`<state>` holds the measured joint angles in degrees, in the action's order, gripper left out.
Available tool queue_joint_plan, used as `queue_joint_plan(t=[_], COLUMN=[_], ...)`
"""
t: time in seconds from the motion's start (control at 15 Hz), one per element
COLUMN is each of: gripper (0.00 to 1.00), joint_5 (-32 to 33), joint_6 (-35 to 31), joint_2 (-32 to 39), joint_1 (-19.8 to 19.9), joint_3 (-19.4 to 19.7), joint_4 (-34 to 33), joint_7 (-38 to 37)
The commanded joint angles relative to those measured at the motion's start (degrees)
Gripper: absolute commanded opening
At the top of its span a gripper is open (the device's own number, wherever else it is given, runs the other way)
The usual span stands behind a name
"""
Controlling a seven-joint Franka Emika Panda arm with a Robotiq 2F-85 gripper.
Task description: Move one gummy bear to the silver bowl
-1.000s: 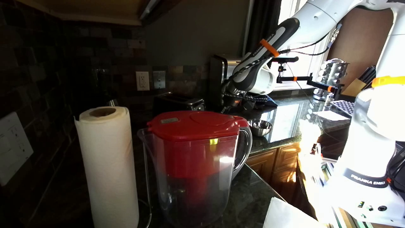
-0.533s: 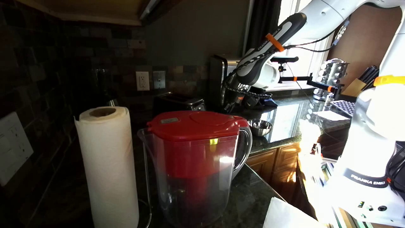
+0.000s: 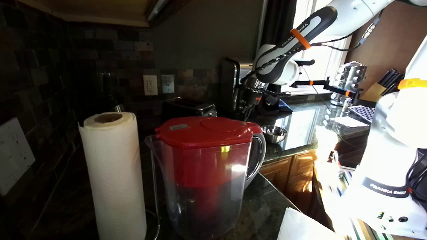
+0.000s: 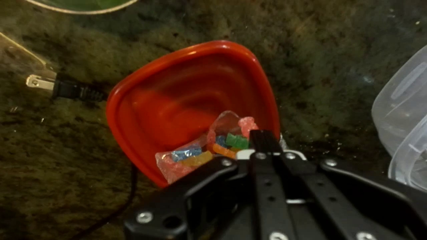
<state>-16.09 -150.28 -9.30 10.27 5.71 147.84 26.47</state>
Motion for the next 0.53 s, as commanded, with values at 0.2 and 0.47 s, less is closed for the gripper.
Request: queue_joint_plan(t=[0.2,0.47], gripper=[0.01,0.01], joint_5=[4.6,5.8], joint_6=[14.2,19.3], joint_2=[-4.2,-2.9], joint_1=[-3.5,-4.8], joint_3=[1.8,1.2], joint_4=[0.5,-0.7], joint_7=[-1.2,-2.1])
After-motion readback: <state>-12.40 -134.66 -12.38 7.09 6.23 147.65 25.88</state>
